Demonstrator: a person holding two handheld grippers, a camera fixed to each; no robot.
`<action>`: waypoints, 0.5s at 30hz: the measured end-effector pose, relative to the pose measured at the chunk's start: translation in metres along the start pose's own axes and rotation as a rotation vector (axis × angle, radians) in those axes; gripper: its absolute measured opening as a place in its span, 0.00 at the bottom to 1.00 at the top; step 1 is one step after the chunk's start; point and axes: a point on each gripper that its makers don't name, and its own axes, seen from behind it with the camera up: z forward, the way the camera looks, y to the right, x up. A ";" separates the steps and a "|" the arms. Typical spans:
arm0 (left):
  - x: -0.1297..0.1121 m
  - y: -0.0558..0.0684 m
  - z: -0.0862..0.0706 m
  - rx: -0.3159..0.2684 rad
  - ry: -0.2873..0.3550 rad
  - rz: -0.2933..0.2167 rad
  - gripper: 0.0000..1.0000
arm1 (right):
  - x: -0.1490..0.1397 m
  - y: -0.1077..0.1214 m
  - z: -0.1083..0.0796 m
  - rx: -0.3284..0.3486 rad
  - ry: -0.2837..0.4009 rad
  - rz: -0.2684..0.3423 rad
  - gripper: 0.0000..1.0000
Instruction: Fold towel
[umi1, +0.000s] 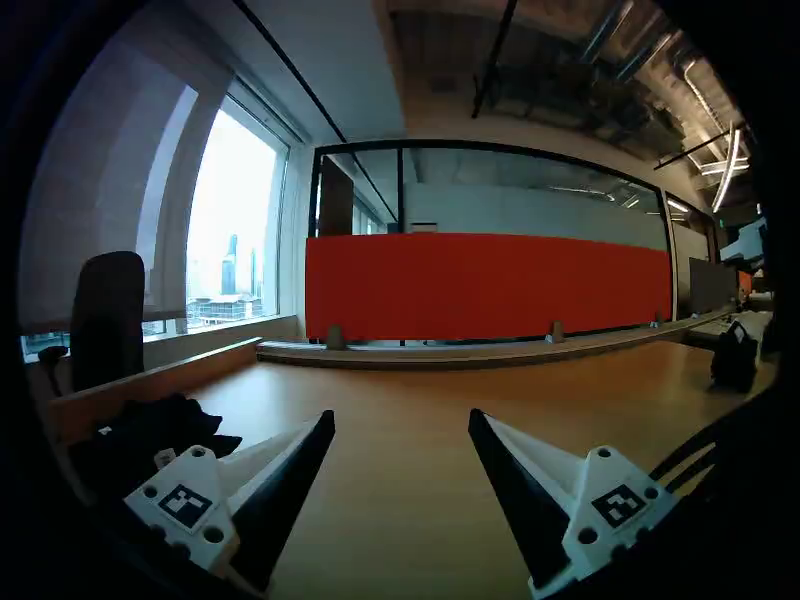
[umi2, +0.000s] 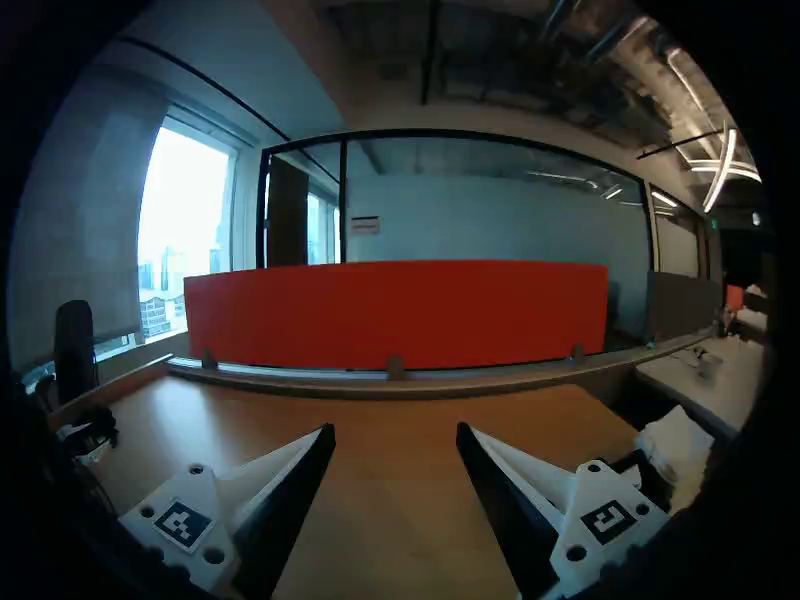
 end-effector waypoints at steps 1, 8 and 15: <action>0.000 0.000 0.000 0.001 0.000 0.000 1.00 | -0.001 0.000 0.000 0.001 0.000 -0.001 0.94; -0.001 0.001 -0.001 0.003 0.000 0.001 1.00 | -0.005 -0.002 0.003 0.004 -0.004 0.002 0.94; 0.000 0.000 0.000 0.004 -0.001 0.002 1.00 | -0.007 -0.001 0.005 0.007 -0.002 0.001 0.94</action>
